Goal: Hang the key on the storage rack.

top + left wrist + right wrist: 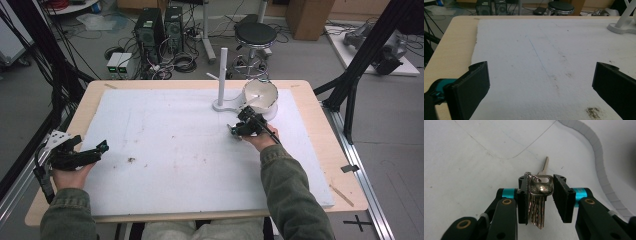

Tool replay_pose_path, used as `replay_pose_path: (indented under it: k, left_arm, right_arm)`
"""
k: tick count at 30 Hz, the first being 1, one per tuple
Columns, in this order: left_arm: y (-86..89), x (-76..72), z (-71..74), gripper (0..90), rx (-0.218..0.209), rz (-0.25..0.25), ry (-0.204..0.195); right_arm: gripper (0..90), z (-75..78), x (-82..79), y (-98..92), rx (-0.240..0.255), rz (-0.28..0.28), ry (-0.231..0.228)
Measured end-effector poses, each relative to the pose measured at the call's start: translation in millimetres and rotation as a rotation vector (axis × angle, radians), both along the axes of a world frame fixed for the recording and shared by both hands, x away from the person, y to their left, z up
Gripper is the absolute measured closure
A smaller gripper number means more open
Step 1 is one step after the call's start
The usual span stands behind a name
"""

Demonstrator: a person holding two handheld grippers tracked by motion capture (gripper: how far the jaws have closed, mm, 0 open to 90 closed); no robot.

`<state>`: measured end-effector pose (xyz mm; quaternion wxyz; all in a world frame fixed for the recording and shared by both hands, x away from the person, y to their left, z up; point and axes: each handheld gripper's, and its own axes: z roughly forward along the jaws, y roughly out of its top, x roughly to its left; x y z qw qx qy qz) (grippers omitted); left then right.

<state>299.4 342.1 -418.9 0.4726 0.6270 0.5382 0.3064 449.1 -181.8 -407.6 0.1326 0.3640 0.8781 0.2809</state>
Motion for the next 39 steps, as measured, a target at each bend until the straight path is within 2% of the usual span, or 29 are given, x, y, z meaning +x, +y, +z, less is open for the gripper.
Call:
replay_pose_path:
  k: [15,17,24,32,38,39]
  left_arm:
    - [1.3,0.0,0.1,1.7,-0.001,0.003,0.0]
    - [1.3,0.1,0.0,1.7,-0.006,0.004,-0.002]
    - [1.3,0.3,-0.1,1.7,-0.006,0.005,-0.002]
    - [1.2,0.5,-0.2,1.7,-0.002,0.004,0.001]
    - [1.3,0.4,-0.1,1.7,-0.003,0.006,0.0]
    - [1.4,0.3,-0.1,1.7,-0.003,0.005,0.0]
  right_arm:
    - [66.8,34.0,-5.3,-1.8,0.027,0.034,-0.032]
    - [66.8,35.6,-5.2,-2.8,0.044,0.029,-0.028]
    - [66.8,37.8,-5.6,-6.7,0.051,0.021,-0.033]
    - [66.8,45.6,-5.3,-17.4,0.093,-0.007,-0.04]
    - [66.8,64.0,-3.1,-22.3,0.113,-0.012,-0.061]
    - [66.8,71.1,-2.0,-23.2,0.134,-0.011,-0.062]
